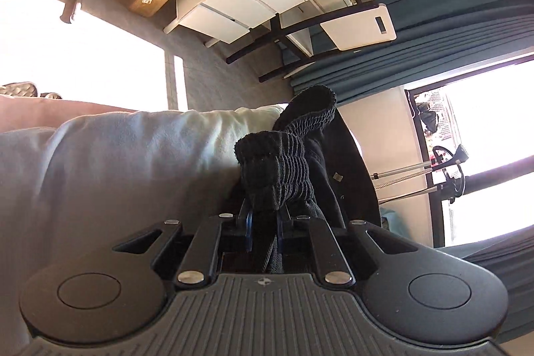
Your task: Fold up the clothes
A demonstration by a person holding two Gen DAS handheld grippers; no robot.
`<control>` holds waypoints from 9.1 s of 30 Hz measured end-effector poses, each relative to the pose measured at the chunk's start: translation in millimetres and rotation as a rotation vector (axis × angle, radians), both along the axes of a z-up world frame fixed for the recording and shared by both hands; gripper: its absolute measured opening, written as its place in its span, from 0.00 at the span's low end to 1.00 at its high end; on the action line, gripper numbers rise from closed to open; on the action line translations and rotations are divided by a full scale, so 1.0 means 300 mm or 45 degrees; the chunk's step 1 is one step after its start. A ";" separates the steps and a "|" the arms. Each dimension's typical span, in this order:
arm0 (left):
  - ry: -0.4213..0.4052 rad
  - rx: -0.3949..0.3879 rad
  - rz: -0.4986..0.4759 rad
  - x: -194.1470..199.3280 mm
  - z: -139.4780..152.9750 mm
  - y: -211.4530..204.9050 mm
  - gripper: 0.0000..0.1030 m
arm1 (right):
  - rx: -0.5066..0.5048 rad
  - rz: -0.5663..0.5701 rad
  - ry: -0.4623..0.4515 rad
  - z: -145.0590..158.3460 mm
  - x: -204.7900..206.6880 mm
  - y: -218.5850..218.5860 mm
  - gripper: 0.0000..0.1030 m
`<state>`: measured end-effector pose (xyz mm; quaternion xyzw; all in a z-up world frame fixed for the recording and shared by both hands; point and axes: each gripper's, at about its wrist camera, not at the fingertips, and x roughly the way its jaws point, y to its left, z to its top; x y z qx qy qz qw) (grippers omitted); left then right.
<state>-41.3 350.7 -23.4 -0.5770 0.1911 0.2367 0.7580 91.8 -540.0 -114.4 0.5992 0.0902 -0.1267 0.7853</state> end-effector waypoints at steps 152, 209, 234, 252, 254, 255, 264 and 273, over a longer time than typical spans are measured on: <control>0.124 1.032 -0.953 0.695 -0.251 -0.907 0.92 | -0.366 0.164 0.359 0.072 0.801 0.216 0.31; 0.098 1.129 -1.014 0.660 -0.240 -0.966 0.92 | -0.762 0.126 0.536 0.053 0.347 0.098 0.43; 0.046 1.224 -0.909 0.210 0.033 -0.753 0.93 | -0.497 0.289 0.521 -0.011 -0.086 0.198 0.54; 0.090 0.673 -0.572 0.182 0.013 -0.419 0.94 | -0.204 0.059 0.523 -0.054 -0.189 0.135 0.59; 0.101 0.622 -0.574 0.194 -0.005 -0.414 0.94 | -0.178 -0.003 0.536 -0.053 -0.213 0.134 0.59; 0.104 0.602 -0.574 0.200 -0.012 -0.411 0.94 | -0.157 -0.045 0.539 -0.055 -0.230 0.130 0.59; 0.137 0.548 -0.569 0.225 -0.048 -0.404 0.94 | -0.067 -0.128 0.505 -0.077 -0.265 0.107 0.65; 0.143 0.478 -0.558 0.233 -0.070 -0.386 0.94 | 0.052 0.016 0.330 -0.120 -0.158 0.108 0.55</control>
